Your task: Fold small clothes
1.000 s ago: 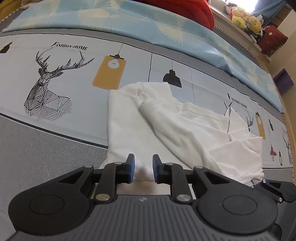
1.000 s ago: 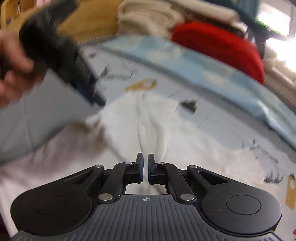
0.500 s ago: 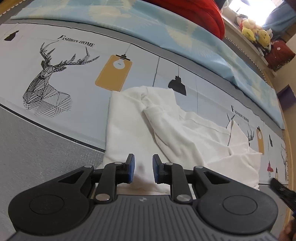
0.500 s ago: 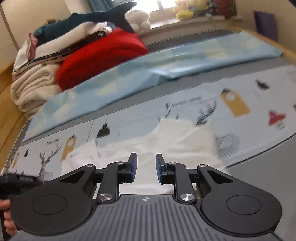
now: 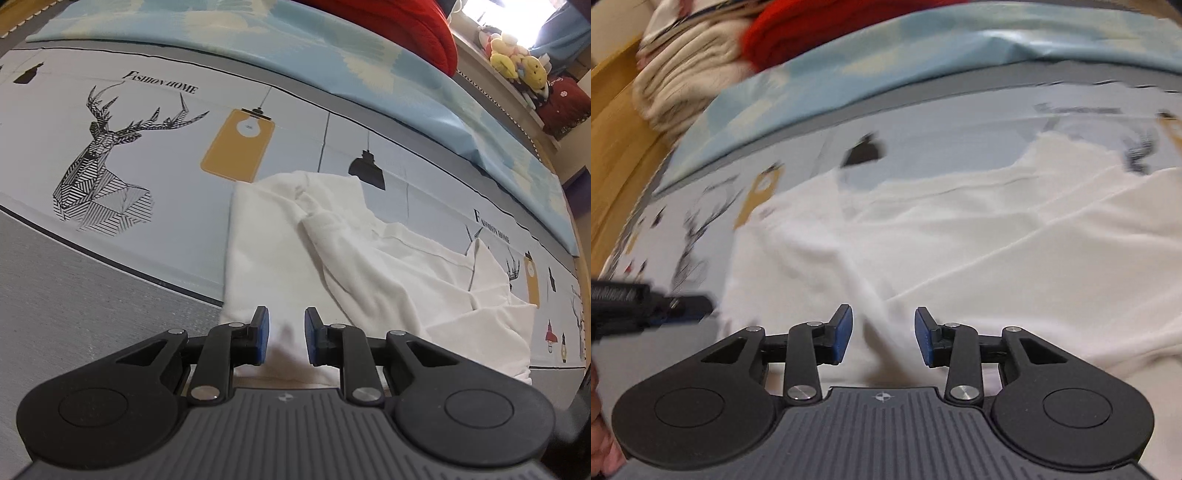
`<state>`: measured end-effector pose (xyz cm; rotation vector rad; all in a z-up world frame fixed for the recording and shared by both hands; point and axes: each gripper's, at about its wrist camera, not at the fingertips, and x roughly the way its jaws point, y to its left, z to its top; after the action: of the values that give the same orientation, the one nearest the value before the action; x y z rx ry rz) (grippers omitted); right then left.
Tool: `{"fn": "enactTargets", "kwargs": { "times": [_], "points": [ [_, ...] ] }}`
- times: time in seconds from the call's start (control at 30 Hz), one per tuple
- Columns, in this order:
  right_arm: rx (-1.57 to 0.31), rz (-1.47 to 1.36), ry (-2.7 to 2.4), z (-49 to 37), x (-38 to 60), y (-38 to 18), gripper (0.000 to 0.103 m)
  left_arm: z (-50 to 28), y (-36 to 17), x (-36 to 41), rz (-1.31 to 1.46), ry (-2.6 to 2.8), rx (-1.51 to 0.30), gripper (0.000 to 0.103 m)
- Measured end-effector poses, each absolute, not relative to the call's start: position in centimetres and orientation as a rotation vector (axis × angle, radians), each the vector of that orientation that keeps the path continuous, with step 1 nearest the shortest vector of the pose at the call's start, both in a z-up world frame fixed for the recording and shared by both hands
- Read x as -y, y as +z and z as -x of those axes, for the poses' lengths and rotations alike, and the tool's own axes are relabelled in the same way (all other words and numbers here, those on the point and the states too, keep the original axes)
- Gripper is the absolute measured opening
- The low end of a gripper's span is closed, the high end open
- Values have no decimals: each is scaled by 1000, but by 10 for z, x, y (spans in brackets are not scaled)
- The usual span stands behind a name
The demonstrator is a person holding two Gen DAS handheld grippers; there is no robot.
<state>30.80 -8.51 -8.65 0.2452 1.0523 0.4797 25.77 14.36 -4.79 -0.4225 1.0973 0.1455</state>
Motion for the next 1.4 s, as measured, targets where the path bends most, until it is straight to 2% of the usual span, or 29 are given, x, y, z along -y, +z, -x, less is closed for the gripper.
{"fn": "enactTargets", "kwargs": {
  "times": [0.27, 0.4, 0.47, 0.5, 0.8, 0.93, 1.0, 1.03, 1.07, 1.13, 1.27, 1.33, 1.4],
  "points": [
    [-1085, 18, 947, -251, 37, -74, 40, -258, -44, -147, 458, 143, -1083, 23],
    [-1053, 24, 868, -245, 55, -61, 40, -257, -47, -147, 506, 140, -1069, 23],
    [-1035, -1, 806, -248, 72, -54, 40, -257, -49, -150, 553, 152, -1058, 34],
    [-1025, -12, 760, -250, 82, -50, 40, -257, -50, -153, 583, 164, -1058, 36],
    [-1026, -245, 254, -281, 187, -39, 40, -262, -80, -169, 645, 266, -1137, 36],
    [-1015, -445, 48, -291, 231, -44, 40, -263, -84, -164, 594, 295, -1140, 29],
    [-990, -497, -24, -290, 250, -42, 40, -264, -82, -160, 557, 299, -1133, 19],
    [-977, -511, -45, -290, 255, -41, 40, -265, -80, -157, 530, 295, -1128, 9],
    [-966, -525, -59, -291, 259, -41, 40, -266, -76, -153, 495, 280, -1115, 8],
    [-963, -552, -61, -291, 262, -42, 40, -265, -56, -143, 404, 255, -1033, 7],
    [-961, -593, -34, -298, 262, -50, 40, -243, 22, -127, 280, 137, -648, 7],
    [-959, -583, -32, -299, 262, -52, 40, -235, 29, -134, 316, 152, -623, 7],
    [-986, -580, -39, -301, 262, -59, 41, -238, 10, -152, 396, 228, -749, 7]
  ]
}}
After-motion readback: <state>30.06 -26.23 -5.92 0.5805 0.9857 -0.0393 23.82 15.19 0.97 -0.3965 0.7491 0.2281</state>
